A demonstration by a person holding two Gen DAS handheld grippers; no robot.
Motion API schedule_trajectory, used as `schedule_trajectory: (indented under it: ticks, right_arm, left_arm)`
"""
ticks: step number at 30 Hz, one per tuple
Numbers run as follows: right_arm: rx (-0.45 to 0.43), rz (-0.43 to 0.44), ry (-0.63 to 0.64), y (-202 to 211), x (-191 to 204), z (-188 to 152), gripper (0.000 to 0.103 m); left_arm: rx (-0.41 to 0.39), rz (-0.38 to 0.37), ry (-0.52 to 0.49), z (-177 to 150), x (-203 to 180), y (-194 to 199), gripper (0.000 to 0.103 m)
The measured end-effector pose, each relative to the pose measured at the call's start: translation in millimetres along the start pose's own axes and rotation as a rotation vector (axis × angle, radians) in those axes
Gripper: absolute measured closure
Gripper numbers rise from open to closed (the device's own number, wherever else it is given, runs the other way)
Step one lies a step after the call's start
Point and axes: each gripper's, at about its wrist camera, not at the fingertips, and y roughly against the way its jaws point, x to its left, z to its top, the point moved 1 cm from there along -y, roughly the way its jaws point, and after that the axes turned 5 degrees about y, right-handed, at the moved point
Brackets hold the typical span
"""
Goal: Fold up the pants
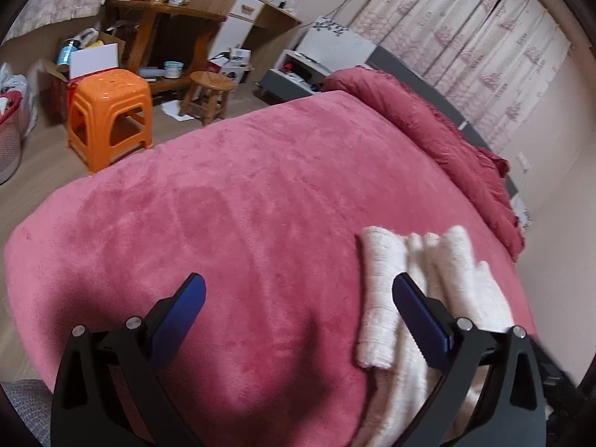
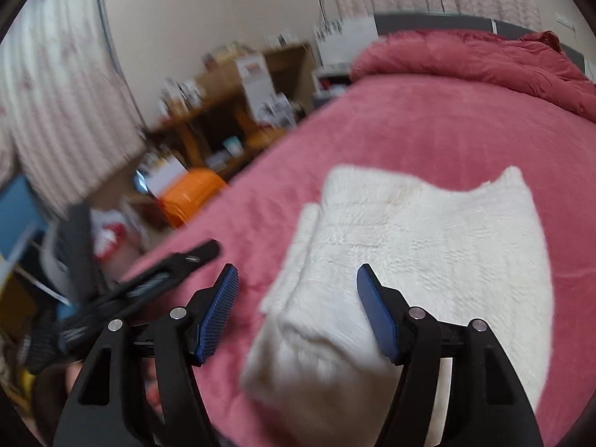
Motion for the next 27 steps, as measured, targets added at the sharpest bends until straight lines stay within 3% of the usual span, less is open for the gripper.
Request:
schedule_trajectory:
  ticks: [2, 4, 6, 10, 15, 19, 24, 27]
  right_arm:
    - [-0.094, -0.006, -0.002, 32.1, -9.9, -5.5, 0.038]
    - [-0.135, -0.067, 0.006, 52.0, -21.8, -11.1, 0.046]
    - [-0.142, -0.166, 0.009, 66.5, -41.5, -21.4, 0.058]
    - [-0.114, -0.305, -0.030, 75.9, -77.2, -46.2, 0.067]
    - [-0.103, -0.267, -0.062, 71.3, -85.8, -68.3, 0.069]
    - [-0.090, -0.216, 0.146, 45.0, -41.0, -73.3, 0.069]
    - [-0.020, -0.104, 0.275, 2.4, 3.0, -84.0, 0.069]
    - [-0.025, -0.086, 0.330, 2.3, 11.8, -90.2, 0.069]
  left_arm:
    - [0.017, -0.070, -0.006, -2.5, -5.5, -0.6, 0.003]
    - [0.039, -0.154, -0.018, -5.9, -14.2, -0.9, 0.004]
    - [0.066, -0.246, -0.021, -9.9, -22.2, -0.1, 0.004]
    - [0.176, -0.427, -0.033, -21.3, -40.9, -2.8, 0.004]
    - [0.305, -0.529, -0.053, -36.8, -52.9, -10.4, 0.004]
    - [0.392, -0.622, -0.067, -44.1, -65.2, -17.2, 0.004]
    - [0.496, -0.607, -0.041, -50.0, -76.8, -38.3, 0.004]
    - [0.525, -0.598, -0.026, -45.7, -85.8, -49.3, 0.004]
